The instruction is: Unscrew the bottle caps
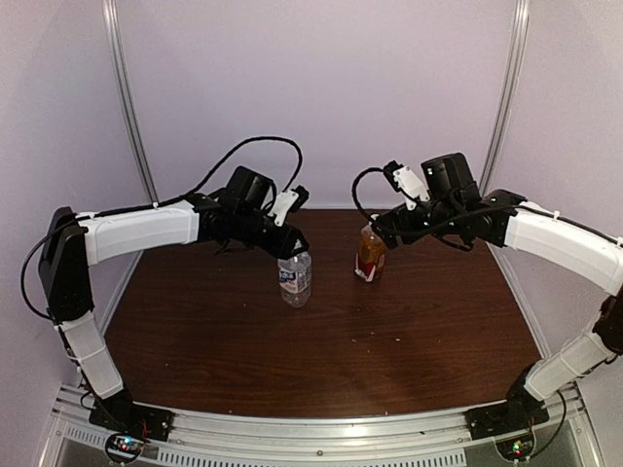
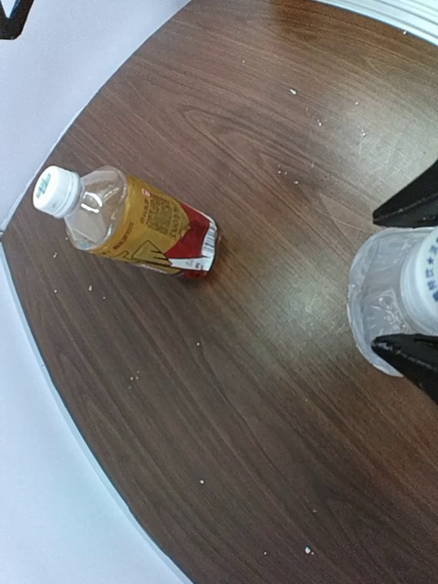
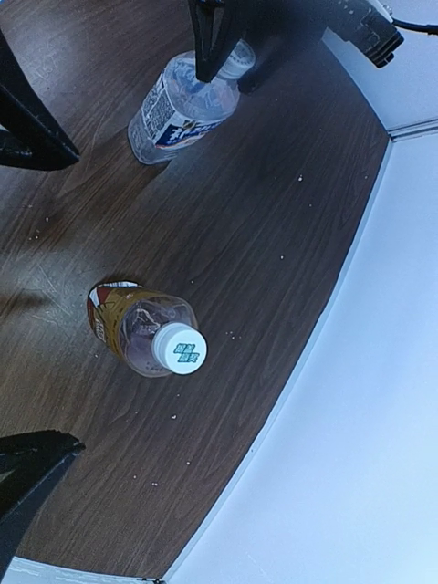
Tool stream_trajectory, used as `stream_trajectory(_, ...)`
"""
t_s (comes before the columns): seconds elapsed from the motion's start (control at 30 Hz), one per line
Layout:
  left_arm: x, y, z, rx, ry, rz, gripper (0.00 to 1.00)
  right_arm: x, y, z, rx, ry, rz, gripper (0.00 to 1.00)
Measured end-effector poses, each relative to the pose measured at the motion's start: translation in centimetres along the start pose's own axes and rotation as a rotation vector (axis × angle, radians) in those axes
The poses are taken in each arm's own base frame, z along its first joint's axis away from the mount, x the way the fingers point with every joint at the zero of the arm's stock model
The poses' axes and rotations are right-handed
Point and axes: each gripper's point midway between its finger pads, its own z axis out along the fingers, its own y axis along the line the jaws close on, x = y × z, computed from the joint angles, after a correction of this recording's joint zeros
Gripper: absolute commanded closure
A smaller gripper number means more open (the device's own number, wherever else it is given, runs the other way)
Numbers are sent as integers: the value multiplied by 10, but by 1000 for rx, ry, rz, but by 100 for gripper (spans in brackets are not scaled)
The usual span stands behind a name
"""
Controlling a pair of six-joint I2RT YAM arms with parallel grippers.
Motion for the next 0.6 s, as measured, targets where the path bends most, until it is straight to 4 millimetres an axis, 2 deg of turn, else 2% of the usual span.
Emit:
stream_trajectory(0.1, 0, 0, 0, 3, 0, 1, 73, 1, 0, 0, 0, 2, 0, 0)
stream_trajectory(0.13, -1, -1, 0, 5, -1, 1, 79, 1, 0, 0, 1, 3, -1, 0)
stream_trajectory(0.2, -1, -1, 0, 5, 0, 2, 86, 1, 0, 0, 1, 3, -1, 0)
stream_trajectory(0.33, -1, -2, -3, 9, 8, 1, 95, 1, 3, 0, -15, 2, 0, 0)
stream_trajectory(0.5, -12, -13, -18, 55, -25, 10, 100, 0, 15, -1, -89, -5, -1, 0)
stream_trajectory(0.6, -30, -31, -42, 130, -90, 25, 100, -1, 30, -5, -176, -18, -6, 0)
